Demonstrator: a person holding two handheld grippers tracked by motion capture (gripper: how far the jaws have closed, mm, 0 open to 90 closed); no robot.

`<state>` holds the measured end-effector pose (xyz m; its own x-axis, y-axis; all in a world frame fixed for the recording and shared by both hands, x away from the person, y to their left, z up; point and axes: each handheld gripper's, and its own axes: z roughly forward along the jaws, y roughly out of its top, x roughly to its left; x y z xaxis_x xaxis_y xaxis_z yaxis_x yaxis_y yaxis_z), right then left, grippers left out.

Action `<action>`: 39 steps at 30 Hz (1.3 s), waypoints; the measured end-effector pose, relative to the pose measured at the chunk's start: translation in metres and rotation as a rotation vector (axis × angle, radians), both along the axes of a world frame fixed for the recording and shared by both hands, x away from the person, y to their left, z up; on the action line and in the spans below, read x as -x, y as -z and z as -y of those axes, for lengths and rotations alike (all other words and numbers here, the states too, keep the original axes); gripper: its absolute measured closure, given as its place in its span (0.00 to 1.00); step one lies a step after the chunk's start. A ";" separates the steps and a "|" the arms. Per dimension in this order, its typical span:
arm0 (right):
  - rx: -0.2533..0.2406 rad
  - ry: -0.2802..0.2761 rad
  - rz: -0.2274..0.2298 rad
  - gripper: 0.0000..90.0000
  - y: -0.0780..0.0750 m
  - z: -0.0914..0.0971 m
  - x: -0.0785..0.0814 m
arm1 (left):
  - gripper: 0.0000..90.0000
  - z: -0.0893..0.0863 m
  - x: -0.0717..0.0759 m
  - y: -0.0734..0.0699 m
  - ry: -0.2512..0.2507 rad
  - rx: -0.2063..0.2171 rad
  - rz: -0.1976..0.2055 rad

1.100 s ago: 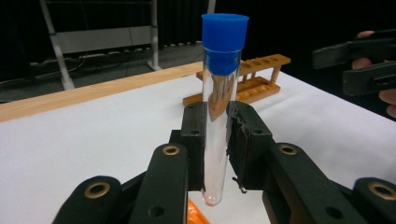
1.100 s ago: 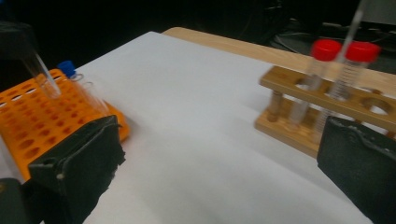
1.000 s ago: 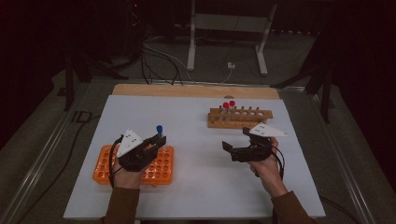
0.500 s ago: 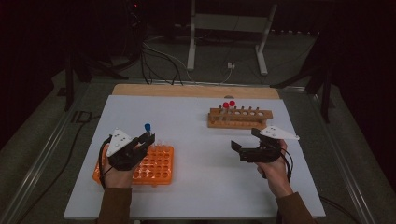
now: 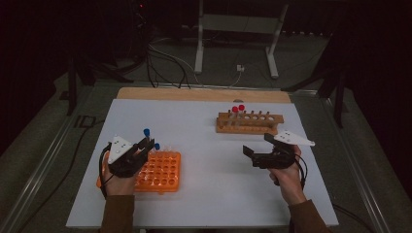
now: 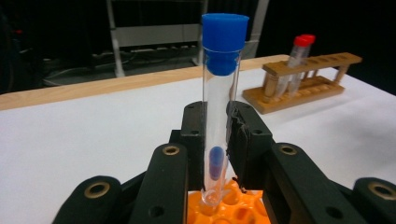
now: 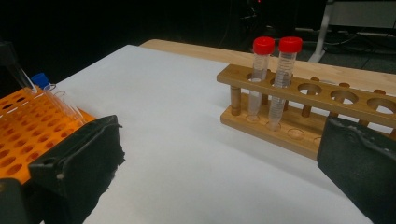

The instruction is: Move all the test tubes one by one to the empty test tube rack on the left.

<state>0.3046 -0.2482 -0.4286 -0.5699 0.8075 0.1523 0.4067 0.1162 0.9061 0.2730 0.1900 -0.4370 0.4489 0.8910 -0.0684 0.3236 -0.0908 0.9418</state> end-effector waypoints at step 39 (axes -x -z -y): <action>0.004 -0.034 -0.009 0.00 0.004 -0.006 0.000 | 0.87 0.009 -0.022 0.043 -0.043 -0.167 -0.262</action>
<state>0.3042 -0.2423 -0.4325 -0.5953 0.7886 0.1541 0.4107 0.1338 0.9019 0.2953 0.1811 -0.4798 0.3970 0.9174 -0.0278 0.5602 -0.2182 0.7991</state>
